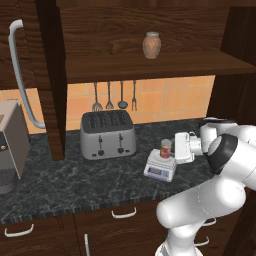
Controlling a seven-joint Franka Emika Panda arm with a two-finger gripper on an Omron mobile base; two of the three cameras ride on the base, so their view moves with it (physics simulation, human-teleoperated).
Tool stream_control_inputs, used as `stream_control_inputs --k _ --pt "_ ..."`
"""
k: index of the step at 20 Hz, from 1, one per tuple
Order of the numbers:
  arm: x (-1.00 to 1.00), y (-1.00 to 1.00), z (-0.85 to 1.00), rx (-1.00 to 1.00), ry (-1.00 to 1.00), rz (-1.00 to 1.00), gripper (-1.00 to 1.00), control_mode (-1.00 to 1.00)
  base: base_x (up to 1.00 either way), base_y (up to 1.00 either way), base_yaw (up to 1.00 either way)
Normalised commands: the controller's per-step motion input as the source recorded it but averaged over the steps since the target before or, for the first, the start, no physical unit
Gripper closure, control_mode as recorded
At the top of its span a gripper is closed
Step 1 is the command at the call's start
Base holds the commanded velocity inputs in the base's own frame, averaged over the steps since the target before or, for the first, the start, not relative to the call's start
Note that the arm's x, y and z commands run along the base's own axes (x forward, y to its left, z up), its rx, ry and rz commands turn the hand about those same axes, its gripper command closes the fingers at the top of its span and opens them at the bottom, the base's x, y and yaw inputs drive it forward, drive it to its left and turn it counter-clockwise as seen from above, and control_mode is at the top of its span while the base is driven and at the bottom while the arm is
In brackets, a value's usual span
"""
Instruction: Pick the canned food and place it on the digital scale for weighing, and close the cabinet.
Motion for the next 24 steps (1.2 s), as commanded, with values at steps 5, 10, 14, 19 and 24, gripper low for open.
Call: stream_control_inputs --k 5,10,14,19,24 --pt "-0.23 -0.03 0.01 0.0 -0.02 0.0 -1.0 -1.0 0.0 0.0 0.0" --pt "-0.44 -0.18 0.11 0.0 -0.05 -0.11 -1.0 -1.0 0.0 0.0 0.0" --pt "-0.38 -0.27 0.1 0.0 -0.06 -0.18 -1.0 -1.0 0.0 0.0 0.0" --pt "-0.72 0.0 0.53 -0.04 -0.22 -0.16 -1.0 -1.0 0.0 0.0 0.0" --pt "-0.71 0.02 0.77 -0.11 -0.22 -0.19 -1.0 -1.0 0.0 0.0 0.0"
